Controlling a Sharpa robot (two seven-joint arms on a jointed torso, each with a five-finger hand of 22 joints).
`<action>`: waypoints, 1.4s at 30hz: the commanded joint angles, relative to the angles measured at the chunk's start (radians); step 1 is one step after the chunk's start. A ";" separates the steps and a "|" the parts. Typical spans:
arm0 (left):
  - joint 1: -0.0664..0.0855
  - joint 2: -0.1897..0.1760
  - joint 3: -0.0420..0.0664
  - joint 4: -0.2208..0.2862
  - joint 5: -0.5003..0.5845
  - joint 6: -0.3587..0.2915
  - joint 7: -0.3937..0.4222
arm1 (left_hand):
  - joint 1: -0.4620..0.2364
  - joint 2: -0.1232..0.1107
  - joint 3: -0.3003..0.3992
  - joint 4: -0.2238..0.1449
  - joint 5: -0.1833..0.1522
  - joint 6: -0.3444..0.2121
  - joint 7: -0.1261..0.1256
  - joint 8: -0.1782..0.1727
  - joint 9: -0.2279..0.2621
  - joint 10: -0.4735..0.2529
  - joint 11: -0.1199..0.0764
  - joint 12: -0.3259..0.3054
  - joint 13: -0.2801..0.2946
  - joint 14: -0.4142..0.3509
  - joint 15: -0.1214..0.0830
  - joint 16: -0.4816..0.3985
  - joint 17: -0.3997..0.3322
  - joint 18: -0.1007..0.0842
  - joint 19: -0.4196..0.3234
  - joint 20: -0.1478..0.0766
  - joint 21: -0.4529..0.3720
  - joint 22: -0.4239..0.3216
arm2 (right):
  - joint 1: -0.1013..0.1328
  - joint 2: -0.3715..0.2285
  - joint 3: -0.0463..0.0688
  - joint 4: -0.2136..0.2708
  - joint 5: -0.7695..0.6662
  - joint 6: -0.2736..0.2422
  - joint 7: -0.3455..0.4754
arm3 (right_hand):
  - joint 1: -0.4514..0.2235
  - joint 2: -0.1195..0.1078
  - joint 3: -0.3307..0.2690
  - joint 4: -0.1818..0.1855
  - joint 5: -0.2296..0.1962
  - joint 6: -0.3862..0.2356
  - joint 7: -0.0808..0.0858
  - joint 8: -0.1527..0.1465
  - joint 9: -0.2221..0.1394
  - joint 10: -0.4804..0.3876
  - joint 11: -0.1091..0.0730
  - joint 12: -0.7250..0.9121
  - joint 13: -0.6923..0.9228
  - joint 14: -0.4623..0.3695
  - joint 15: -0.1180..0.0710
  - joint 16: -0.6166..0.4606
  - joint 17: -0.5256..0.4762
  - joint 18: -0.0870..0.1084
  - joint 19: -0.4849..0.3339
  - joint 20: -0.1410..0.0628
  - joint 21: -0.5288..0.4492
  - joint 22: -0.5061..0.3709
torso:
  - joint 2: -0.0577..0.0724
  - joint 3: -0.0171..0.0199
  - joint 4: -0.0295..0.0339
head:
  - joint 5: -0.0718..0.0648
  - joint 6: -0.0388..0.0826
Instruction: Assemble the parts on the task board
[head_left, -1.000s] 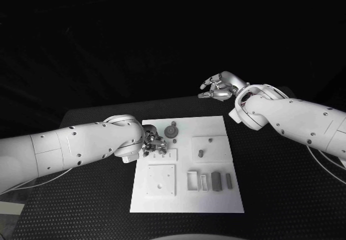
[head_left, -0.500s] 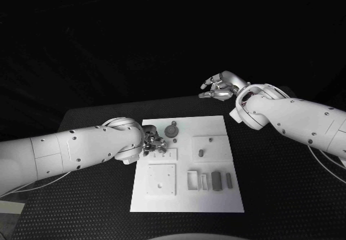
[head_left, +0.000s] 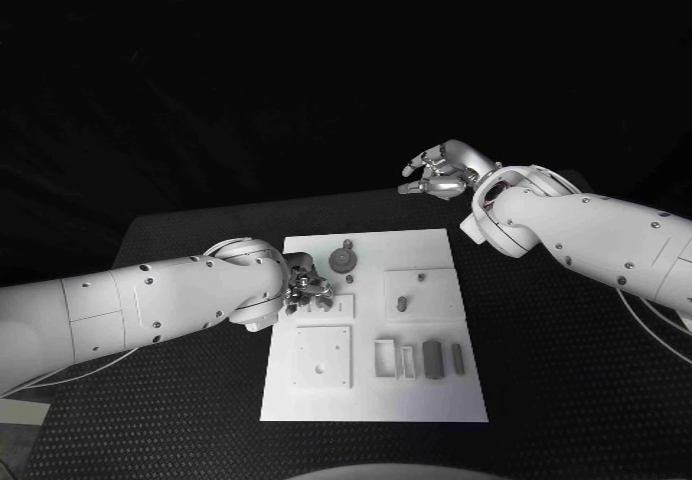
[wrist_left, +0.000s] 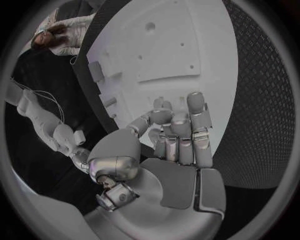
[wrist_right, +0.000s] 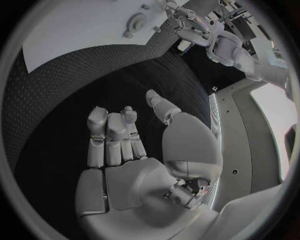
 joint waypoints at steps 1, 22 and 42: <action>-0.005 -0.001 -0.002 0.005 -0.044 -0.003 0.006 | 0.002 -0.005 0.052 -0.047 0.001 0.176 -0.028 -0.004 -0.002 -0.020 -0.009 -0.002 -0.001 -0.018 -0.016 0.004 -0.001 -0.002 0.000 -0.006 -0.007 0.010 | -0.001 0.001 0.001 -0.001 -0.006 0.012 0.003 | 0.000 0.007 -0.006 -0.001 0.004 -0.025 0.032 -0.004 -0.001 -0.005 -0.001 0.006 -0.001 -0.003 0.003 0.001 0.001 0.080 0.004 -0.005 -0.007 0.001 | 0.000 0.0005 0.0007 | 0.001 -0.003; -0.011 -0.012 -0.002 0.015 -0.050 -0.011 0.000 | 0.001 -0.013 0.049 -0.042 -0.001 0.178 -0.028 -0.008 -0.008 -0.021 -0.009 -0.003 -0.003 -0.018 -0.017 0.003 -0.005 -0.003 0.000 -0.006 -0.010 0.010 | -0.003 -0.002 0.001 -0.001 -0.006 0.021 0.003 | -0.001 0.009 -0.007 0.000 0.004 -0.025 0.032 -0.004 -0.002 -0.006 -0.001 0.006 -0.002 -0.003 0.003 0.001 0.001 0.080 0.003 -0.004 -0.007 0.002 | 0.000 0.0015 -0.0012 | 0.002 -0.008; -0.014 -0.015 -0.002 0.021 -0.050 -0.042 0.007 | 0.032 -0.038 0.057 -0.018 -0.085 0.181 -0.027 -0.015 -0.029 -0.024 -0.008 -0.007 -0.010 -0.021 -0.020 0.005 -0.023 -0.006 0.003 -0.010 -0.025 0.012 | -0.004 -0.002 0.001 -0.002 -0.006 0.020 0.005 | -0.005 0.010 -0.008 0.002 0.003 -0.025 0.033 -0.004 -0.003 -0.007 -0.001 0.007 -0.004 -0.004 0.003 0.001 0.001 0.080 0.003 -0.004 -0.008 0.002 | 0.000 0.0010 -0.0013 | 0.003 -0.006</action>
